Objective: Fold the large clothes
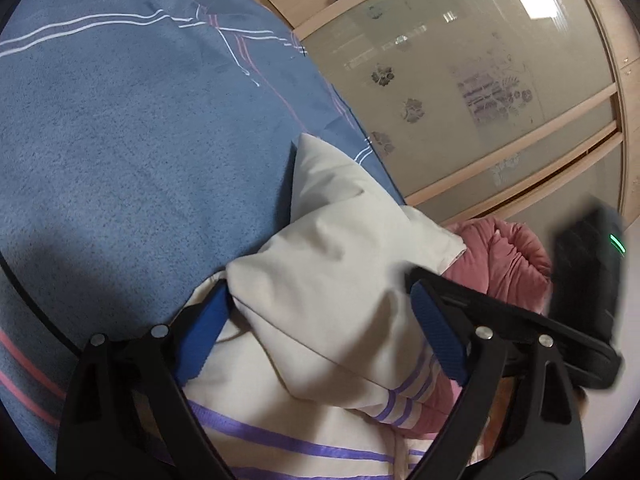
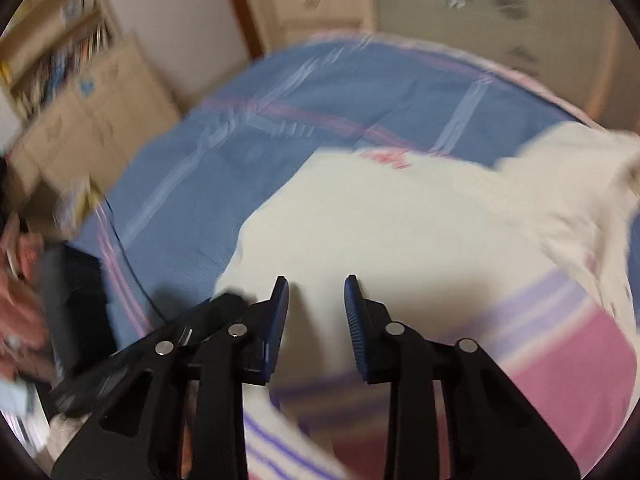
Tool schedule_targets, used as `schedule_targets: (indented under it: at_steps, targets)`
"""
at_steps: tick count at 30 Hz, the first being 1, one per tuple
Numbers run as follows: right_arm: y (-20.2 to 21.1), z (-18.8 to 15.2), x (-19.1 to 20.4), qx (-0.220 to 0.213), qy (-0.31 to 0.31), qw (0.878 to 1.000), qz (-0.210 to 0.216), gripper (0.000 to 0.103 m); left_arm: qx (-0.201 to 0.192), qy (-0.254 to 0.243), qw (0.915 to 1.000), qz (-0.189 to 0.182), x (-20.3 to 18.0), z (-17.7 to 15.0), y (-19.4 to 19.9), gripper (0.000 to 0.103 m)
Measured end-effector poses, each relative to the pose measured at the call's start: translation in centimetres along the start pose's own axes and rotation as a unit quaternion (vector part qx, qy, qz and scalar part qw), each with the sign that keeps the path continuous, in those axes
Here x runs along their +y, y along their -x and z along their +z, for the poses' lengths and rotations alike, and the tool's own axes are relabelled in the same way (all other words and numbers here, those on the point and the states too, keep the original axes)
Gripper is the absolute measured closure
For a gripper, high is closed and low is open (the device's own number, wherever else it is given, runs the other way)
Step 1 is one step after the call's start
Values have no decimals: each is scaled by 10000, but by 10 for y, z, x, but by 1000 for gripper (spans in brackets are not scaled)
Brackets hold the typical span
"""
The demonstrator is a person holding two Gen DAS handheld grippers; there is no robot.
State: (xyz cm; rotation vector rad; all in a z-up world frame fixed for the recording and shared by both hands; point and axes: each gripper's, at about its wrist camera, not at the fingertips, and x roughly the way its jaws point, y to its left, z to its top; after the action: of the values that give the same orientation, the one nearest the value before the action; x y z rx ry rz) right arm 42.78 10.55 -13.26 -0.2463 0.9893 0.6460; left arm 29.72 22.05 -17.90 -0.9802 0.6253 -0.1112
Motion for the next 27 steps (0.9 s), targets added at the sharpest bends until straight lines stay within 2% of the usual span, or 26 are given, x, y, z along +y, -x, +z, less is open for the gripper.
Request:
schedule_targets:
  at_steps: [1,4,7,10,13,15,17,19,21,23,25,27]
  targets:
    - [-14,5,3,117,44,9999,-32,72,-45,102,9999,103,4,0,1,24]
    - [-59,22,-2,494,-201,9986,13,72,-141,607,9980,-103,22,3,6,29]
    - [-84,30,-12,529,-586,9967,172,73,-183,711,9969,-270,25,4,9,28]
    - [-88,37,-15,332,-803,9957,313,73,-178,676,9972,-283,25,4,10,27]
    - [-65,31,-23,115,-1119,9916,640,73,-191,740,9963,-397,26,3,12,25]
    - [-39,21,-33,-125,-1327,9887,692,72,-199,742,9962,-404,25,2,14,25]
    - [1,1,-45,-601,-1392,9871,520,66,-255,696,9966,-359,21,1,18,23]
    - [39,-26,-61,-995,-1477,9838,182,64,-531,665,9958,-340,17,1,29,15]
    - [64,-54,-78,-1191,-1717,9779,-41,64,-1107,346,9931,-165,5,3,51,13]
    - [84,-83,-101,-1321,-2042,9690,-444,64,-1486,-133,9888,102,-11,4,65,12]
    - [94,-110,-120,-1331,-2229,9623,-807,64,-1586,-644,9849,255,-29,0,65,13]
    - [86,-130,-135,-1056,-2338,9616,-973,64,-1428,-1071,9837,240,-43,-4,58,13]
